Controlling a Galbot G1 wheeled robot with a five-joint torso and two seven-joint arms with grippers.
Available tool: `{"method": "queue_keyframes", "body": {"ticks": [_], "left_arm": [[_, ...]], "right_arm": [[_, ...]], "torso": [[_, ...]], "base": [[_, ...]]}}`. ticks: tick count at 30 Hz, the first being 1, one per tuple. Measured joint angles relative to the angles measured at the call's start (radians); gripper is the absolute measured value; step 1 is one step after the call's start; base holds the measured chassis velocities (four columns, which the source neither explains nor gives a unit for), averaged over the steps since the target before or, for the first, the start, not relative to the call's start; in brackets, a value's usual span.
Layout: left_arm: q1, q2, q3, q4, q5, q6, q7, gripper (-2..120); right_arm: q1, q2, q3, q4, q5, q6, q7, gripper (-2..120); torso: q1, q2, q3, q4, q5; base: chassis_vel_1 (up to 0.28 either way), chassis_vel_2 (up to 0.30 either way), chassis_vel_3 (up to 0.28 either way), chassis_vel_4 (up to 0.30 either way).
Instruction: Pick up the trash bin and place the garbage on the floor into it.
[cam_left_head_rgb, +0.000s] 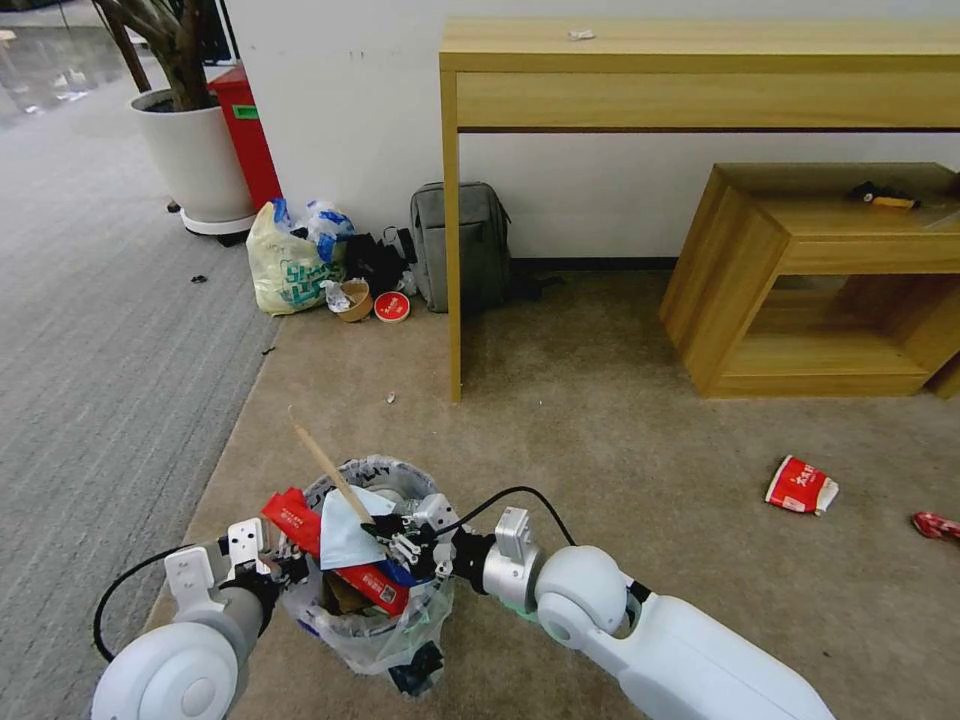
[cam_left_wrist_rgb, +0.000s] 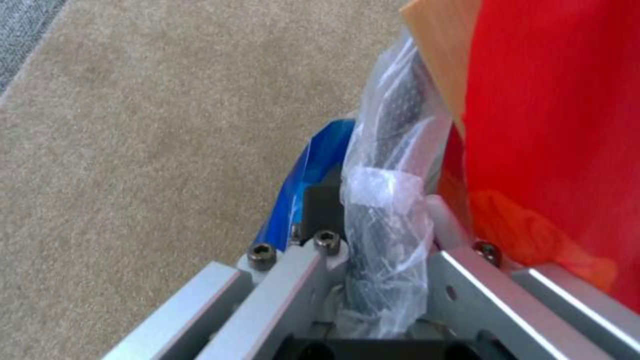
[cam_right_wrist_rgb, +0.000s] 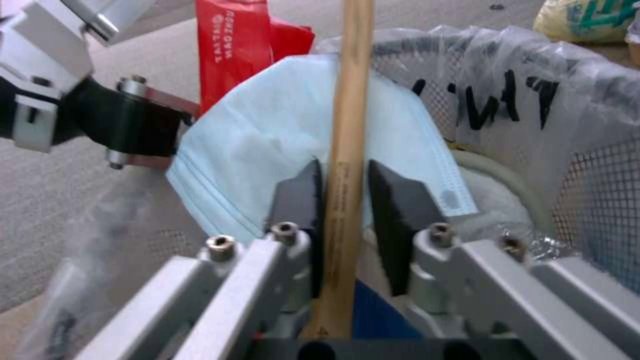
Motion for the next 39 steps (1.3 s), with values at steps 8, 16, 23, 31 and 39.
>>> {"method": "queue_keyframes", "body": {"ticks": [8, 16, 23, 31, 39], "left_arm": [[-0.005, 0.003, -0.002, 0.003, -0.002, 0.0, 0.0, 0], [-0.013, 0.0, 0.004, 0.014, -0.002, 0.0, 0.0, 0], [-0.013, 0.0, 0.001, 0.016, -0.002, 0.0, 0.0, 0], [-0.015, -0.004, 0.004, 0.02, 0.019, 0.0, 0.014, 0], [-0.012, -0.005, -0.003, 0.02, 0.031, 0.0, 0.024, 0]], "right_arm": [[-0.005, -0.02, 0.006, 0.012, -0.011, 0.015, 0.017, 52], [-0.005, -0.038, 0.034, 0.044, -0.011, 0.023, 0.028, 81], [-0.002, -0.033, 0.08, 0.066, 0.0, 0.022, 0.055, 99], [0.012, -0.023, 0.13, 0.063, 0.017, -0.006, 0.139, 100], [0.035, -0.002, 0.122, 0.067, 0.032, -0.034, 0.162, 100]], "torso": [[0.0, 0.0, 0.0, -0.0001, 0.0], [0.0, 0.0, 0.0, 0.0, 0.0], [0.0, 0.0, 0.0, 0.0, 0.0001], [0.0, 0.0, 0.0, -0.0001, 0.0], [0.0, 0.0, 0.0, 0.0001, 0.0]], "base": [[0.0, 0.0, 0.0, 0.0], [0.0, 0.0, 0.0, 0.0], [0.0, 0.0, 0.0, 0.0], [0.0, 0.0, 0.0, 0.0], [0.0, 0.0, 0.0, 0.0]]}}
